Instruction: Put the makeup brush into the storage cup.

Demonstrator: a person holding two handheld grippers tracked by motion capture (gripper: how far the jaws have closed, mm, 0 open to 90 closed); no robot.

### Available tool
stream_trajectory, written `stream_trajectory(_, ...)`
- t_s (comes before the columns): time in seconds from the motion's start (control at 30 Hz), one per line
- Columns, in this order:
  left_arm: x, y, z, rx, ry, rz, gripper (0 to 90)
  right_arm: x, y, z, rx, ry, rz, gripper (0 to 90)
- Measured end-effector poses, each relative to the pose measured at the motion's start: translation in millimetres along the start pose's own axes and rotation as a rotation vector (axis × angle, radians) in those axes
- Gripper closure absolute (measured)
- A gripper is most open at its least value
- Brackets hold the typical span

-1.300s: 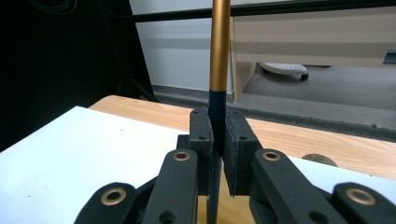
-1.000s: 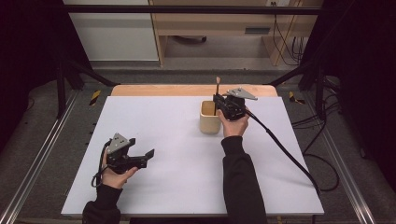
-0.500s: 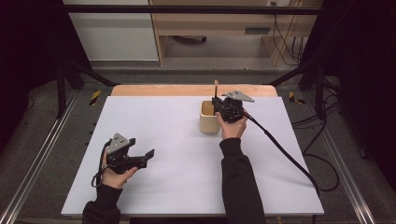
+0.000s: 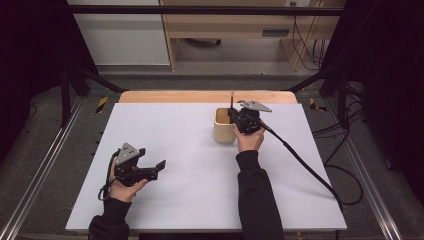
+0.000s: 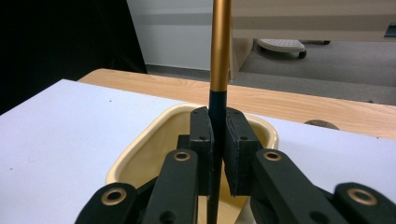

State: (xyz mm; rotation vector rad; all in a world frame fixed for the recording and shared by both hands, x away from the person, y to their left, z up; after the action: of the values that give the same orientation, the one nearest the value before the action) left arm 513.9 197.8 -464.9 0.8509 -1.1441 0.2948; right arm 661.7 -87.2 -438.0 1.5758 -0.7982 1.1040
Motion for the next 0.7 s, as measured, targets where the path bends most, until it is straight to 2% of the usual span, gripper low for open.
stream_trajectory(0.43,-0.2,-0.3,0.2,0.000,0.000,0.000,11.0,-7.4,-1.1,-2.0,-0.002,0.009,-0.025,83.3)
stream_trajectory(0.7,-0.3,-0.9,0.6,0.000,0.000,-0.002,11.0,-5.6,4.0,3.2,-0.004,0.003,-0.015,81.1)
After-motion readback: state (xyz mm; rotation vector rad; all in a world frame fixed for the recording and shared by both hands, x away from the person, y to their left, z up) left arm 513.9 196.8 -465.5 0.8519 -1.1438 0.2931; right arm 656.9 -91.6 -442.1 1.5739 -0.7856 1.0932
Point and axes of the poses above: each handheld gripper's, and its own axes: y roughly backward along the jaws, x roughly out of its top, z roughly to its right, the point moved 8 cm from there along -y, roughly forward along the jaws, and after that the axes turned 11 degrees about -x, right-handed, at the moved point
